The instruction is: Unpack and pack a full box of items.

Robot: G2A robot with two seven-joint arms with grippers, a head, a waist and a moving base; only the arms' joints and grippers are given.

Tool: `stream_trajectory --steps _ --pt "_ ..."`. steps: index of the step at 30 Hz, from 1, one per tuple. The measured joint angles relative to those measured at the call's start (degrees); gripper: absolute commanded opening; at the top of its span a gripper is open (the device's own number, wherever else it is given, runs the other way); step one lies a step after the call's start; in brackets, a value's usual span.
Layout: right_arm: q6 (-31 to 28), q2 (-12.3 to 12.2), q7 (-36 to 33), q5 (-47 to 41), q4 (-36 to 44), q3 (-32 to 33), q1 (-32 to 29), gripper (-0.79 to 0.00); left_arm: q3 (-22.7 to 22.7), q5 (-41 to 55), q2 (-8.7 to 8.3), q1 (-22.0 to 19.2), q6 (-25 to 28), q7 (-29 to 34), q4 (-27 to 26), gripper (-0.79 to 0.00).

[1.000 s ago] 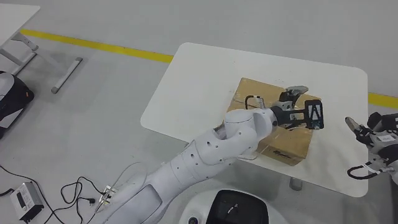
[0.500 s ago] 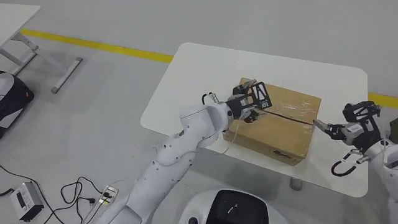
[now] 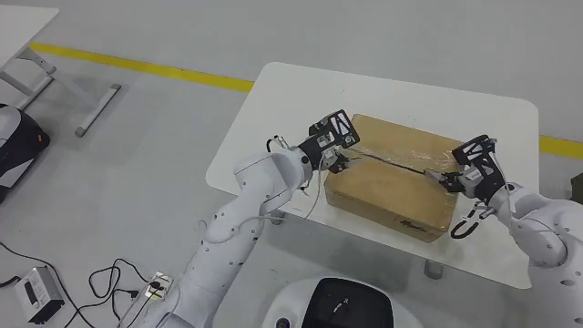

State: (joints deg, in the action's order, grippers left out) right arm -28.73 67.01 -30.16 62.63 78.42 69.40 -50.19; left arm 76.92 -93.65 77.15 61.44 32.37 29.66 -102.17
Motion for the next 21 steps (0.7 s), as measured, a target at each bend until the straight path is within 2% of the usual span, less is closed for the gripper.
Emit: stream_trajectory --steps 1,4,13,21 --pt "0.2 0.1 0.0 0.1 -0.4 -0.3 0.3 -0.570 0.1 0.0 -0.06 0.1 0.0 -0.1 0.1 0.000" --pt "0.3 0.2 0.0 0.4 -1.4 -1.2 1.0 -0.785 0.2 0.9 -0.17 0.4 -0.2 -0.1 0.7 0.000" --pt "0.8 0.4 0.2 0.7 -2.8 -2.1 1.9 -0.785 -0.5 2.3 -0.49 -0.2 -0.3 0.5 1.7 0.000" --pt "0.8 -0.4 0.2 0.7 1.3 0.8 -0.1 -0.785 -1.8 2.1 -0.71 -1.2 -0.6 0.4 2.7 0.000"
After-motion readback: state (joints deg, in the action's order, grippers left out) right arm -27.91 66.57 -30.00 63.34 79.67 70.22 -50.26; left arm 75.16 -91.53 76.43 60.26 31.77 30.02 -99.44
